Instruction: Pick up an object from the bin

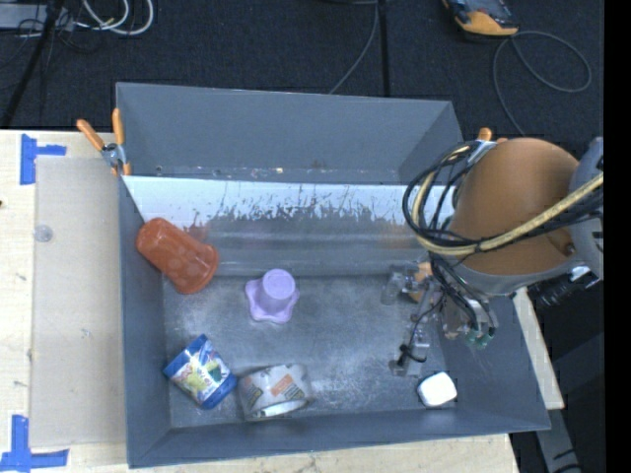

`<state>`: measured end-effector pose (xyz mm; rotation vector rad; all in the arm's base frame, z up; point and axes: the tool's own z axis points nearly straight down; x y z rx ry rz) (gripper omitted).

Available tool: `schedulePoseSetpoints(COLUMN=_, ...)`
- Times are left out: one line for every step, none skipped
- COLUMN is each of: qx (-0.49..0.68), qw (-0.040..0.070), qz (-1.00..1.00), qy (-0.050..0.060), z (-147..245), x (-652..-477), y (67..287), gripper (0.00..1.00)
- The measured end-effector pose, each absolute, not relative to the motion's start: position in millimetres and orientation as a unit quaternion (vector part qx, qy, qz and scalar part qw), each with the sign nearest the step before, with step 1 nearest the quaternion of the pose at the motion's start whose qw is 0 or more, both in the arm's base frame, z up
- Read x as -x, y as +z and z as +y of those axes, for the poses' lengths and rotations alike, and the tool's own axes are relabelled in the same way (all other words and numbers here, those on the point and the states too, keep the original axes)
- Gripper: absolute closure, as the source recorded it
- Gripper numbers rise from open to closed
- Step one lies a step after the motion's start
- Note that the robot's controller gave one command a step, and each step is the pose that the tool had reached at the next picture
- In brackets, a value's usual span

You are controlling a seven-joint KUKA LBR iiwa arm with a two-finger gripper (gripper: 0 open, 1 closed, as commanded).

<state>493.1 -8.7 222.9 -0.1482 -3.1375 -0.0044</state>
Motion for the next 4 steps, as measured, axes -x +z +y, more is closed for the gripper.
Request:
schedulePoseSetpoints(qx=0.003, qw=0.006, qz=-1.0, qy=0.0, z=-10, x=-491.6, y=259, gripper=0.0)
schedulePoseSetpoints(qx=0.015, qw=-0.008, qz=-1.0, qy=-0.001, z=17, x=-495.4, y=274, gripper=0.0)
schedulePoseSetpoints(qx=0.03, qw=0.003, qz=-1.0, qy=-0.001, z=38, x=-485.7, y=208, gripper=0.0)
schedulePoseSetpoints(qx=-0.029, qw=0.001, qz=-1.0, qy=0.001, z=78, x=-491.6, y=191, gripper=0.0)
